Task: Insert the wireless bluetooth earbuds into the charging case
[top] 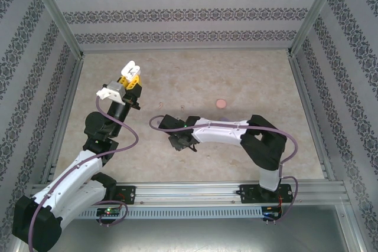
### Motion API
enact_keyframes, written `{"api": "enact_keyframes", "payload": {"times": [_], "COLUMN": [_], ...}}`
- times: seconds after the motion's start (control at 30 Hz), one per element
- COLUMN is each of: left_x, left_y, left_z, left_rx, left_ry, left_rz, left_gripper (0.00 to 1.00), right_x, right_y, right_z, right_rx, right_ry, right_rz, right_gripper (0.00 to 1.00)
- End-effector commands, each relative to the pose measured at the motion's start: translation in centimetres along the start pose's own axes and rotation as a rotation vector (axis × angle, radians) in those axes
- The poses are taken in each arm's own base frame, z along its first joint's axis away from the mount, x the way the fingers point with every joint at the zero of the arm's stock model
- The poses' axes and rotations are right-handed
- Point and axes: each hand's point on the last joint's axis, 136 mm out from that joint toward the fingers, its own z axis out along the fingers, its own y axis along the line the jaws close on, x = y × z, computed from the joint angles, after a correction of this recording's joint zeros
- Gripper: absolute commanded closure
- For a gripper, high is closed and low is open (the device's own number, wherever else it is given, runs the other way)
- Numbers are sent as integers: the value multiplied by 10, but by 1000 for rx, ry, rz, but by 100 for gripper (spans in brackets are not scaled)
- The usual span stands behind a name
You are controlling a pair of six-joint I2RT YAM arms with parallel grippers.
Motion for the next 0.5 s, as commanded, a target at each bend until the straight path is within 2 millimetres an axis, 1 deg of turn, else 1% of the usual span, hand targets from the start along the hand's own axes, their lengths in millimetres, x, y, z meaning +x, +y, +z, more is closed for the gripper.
{"api": "enact_keyframes", "payload": {"times": [0.0, 0.07, 0.17, 0.33, 0.4, 0.47], "left_x": [-14, -16, -17, -21, -23, -24], "left_y": [-7, -13, -26, -48, -56, -65], "left_z": [-1, -1, -1, -1, 0, 0], "left_rx": [49, 84, 158, 290, 337, 392], "left_ry": [-31, -28, -21, -15, -7, 2], "left_rz": [-14, -12, -9, -18, -28, -37], "left_gripper": [100, 100, 100, 100, 100, 100], "right_x": [-28, -43, -70, -114, -128, -140], "right_y": [-14, -21, -34, -57, -66, -70], "right_z": [-47, -72, -121, -218, -254, -292], "right_rx": [8, 0, -22, -60, -69, -93], "right_ry": [-140, -213, -355, -637, -744, -857], "right_rz": [12, 21, 35, 49, 60, 54], "right_gripper": [71, 71, 71, 69, 69, 69]}}
